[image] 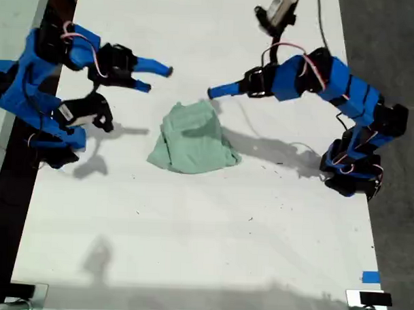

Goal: Fold t shirt

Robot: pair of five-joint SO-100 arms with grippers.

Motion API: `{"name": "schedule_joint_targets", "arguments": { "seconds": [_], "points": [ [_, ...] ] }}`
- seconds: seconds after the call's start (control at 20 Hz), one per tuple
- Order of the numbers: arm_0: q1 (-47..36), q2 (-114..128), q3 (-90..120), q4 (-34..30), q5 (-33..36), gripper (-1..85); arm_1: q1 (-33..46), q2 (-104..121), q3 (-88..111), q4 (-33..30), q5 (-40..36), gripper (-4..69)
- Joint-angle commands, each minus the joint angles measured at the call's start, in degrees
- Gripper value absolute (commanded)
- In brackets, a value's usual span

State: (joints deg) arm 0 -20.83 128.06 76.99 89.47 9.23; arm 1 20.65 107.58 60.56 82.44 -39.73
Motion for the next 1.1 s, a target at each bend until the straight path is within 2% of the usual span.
{"name": "schedule_joint_targets", "arguments": {
  "seconds": [0.0, 0.1, 0.15, 0.2, 0.25, 0.45, 0.55, 0.65, 0.75, 0.8, 0.85, 0.9, 1.05],
  "points": [
    [-5.0, 11.5, -1.6, 0.2, 2.0, 23.0, 4.7, 10.9, -3.3, 6.3, -1.4, 31.9],
    [-8.5, 15.9, 0.9, 0.2, 3.0, 19.2, 7.7, 17.9, 3.1, 10.0, -0.1, 29.3],
    [-9.8, 17.4, 3.7, 0.0, 3.1, 10.4, 8.4, 22.1, 8.4, 10.2, 0.3, 10.6],
    [-10.1, 18.7, 8.0, -0.9, 3.2, 2.0, 8.6, 26.1, 14.9, 9.8, 0.5, 0.1],
    [-9.4, 20.6, 14.9, -4.1, 4.7, 2.2, 8.6, 30.8, 22.9, 8.4, 0.1, 0.2],
    [-6.5, 38.7, 57.7, -25.6, 6.9, 0.7, 8.3, 57.1, 66.0, -3.7, -2.5, 0.2],
    [-7.6, 48.0, 76.7, -33.4, 7.5, -0.3, 8.1, 70.4, 84.6, -7.0, -3.1, 0.2],
    [-8.8, 59.6, 92.2, -38.8, 11.8, -0.3, 7.7, 84.0, 99.0, -7.0, -3.5, 0.2],
    [-8.4, 78.2, 107.3, -37.8, 15.5, -0.3, 5.0, 93.7, 110.5, -8.5, -4.8, 0.2],
    [-8.3, 77.3, 110.9, -38.6, 15.2, -0.3, 4.3, 93.5, 116.1, -10.3, -4.3, 0.2],
    [-8.1, 78.2, 111.2, -37.3, 14.2, -0.3, 4.4, 93.0, 117.7, -10.1, -0.9, 0.2],
    [-8.4, 78.2, 111.3, -37.0, 13.5, -0.3, 4.3, 93.4, 116.9, -8.4, -1.2, 0.2],
    [-11.6, 78.1, 111.5, -34.8, 11.2, 1.0, 5.8, 93.4, 117.7, -8.8, 1.8, 0.1]
  ]
}}
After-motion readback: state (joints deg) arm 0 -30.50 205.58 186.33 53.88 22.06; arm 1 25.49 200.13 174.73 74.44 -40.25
